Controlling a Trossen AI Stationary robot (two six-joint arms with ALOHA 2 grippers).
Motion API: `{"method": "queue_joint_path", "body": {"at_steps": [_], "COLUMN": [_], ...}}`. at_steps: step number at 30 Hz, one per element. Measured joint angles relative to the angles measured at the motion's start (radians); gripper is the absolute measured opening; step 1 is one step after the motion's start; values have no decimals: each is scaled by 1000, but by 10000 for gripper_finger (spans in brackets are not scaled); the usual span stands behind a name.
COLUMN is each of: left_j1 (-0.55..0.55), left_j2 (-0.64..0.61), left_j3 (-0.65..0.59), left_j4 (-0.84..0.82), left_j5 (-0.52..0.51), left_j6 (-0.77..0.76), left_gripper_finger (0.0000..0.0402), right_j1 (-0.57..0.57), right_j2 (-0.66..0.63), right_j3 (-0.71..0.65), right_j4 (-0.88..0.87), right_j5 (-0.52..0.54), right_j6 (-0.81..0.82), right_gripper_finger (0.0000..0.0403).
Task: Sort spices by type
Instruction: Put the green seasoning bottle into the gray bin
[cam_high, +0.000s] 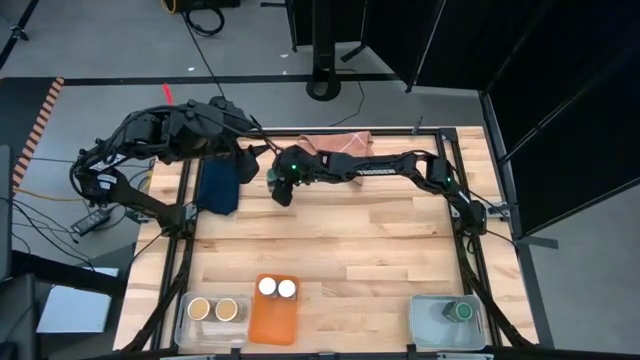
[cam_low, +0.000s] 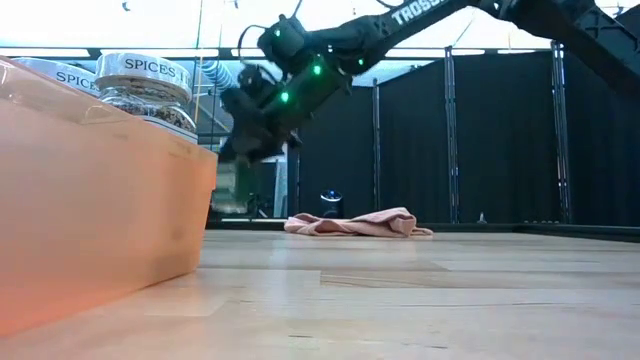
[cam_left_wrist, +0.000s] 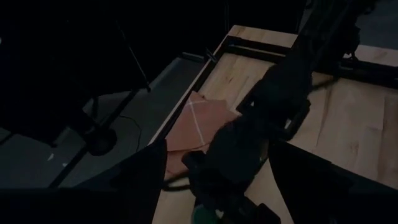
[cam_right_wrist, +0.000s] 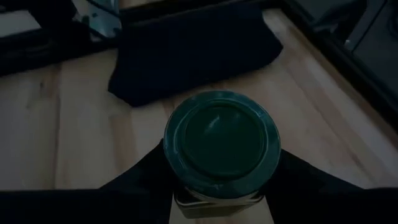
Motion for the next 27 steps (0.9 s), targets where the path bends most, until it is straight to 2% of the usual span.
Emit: {"method": "queue_joint_path", "body": {"at_steps": [8, 14, 20, 23, 27], "left_j1": [0, 0, -1, -2, -2], "left_j2": [0, 0, -46, -128, -245], "left_j3": [0, 0, -8, -68, -223], "left_j4": [14, 24, 146, 205, 293], "left_j5": [-13, -14, -104, -142, -144], "left_j6": [-1, -18, 4, 5, 1], "left_gripper_finger": [284, 284, 284, 284, 284], "right_j1": [-11, -43, -53, -53, -44], "right_j2": [-24, -83, -151, -172, -203], "right_j3": [107, 112, 112, 112, 112], "right_j4": [-53, -174, -328, -395, -449], "right_j5": [-103, -122, -129, -129, -130], "right_j6": [-6, -58, -140, -182, -216], "right_gripper_finger": [197, 197, 197, 197, 197]}}
